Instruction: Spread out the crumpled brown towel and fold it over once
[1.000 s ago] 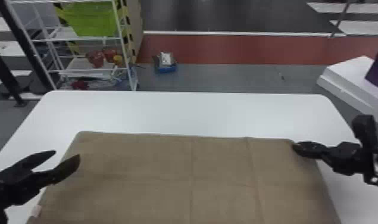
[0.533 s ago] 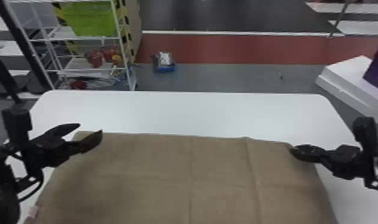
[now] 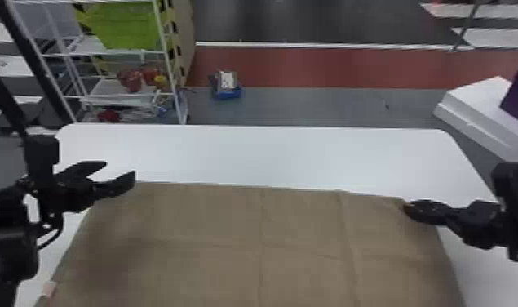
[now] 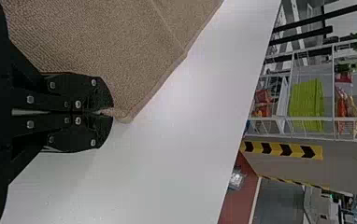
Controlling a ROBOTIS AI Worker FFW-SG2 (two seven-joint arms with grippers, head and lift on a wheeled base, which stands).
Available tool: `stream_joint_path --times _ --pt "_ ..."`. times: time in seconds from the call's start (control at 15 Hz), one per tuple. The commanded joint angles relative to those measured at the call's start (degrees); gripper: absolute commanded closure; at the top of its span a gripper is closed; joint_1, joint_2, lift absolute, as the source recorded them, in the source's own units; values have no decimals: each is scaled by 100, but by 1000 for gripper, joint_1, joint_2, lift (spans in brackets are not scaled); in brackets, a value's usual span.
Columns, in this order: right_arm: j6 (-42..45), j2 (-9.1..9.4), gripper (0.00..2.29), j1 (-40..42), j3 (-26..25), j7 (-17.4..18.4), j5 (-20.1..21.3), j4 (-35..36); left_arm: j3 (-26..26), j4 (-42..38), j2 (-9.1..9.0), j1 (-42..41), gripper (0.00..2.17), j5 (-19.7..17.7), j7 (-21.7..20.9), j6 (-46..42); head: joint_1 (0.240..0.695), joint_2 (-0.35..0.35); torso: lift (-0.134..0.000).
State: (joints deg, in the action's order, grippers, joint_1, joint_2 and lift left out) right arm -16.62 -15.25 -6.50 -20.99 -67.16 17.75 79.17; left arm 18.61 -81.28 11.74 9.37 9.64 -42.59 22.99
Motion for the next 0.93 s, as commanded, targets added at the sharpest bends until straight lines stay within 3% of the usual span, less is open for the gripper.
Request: stream_joint_path --times 0.0,0.13,0.27,0.87 --pt "48 4 1349 -53 42 2 0 -7 -41 385 118 232 292 223 5 0 695 10 -123" --pt "119 4 1349 -62 60 2 0 -7 -50 543 215 328 336 293 -30 0 695 28 -123" --pt "154 4 1349 -79 68 10 0 -16 -50 561 276 328 518 311 -109 0 695 38 -123" --pt "470 -5 1349 -290 95 37 9 -324 -41 596 479 284 518 539 -408 211 695 58 -123"
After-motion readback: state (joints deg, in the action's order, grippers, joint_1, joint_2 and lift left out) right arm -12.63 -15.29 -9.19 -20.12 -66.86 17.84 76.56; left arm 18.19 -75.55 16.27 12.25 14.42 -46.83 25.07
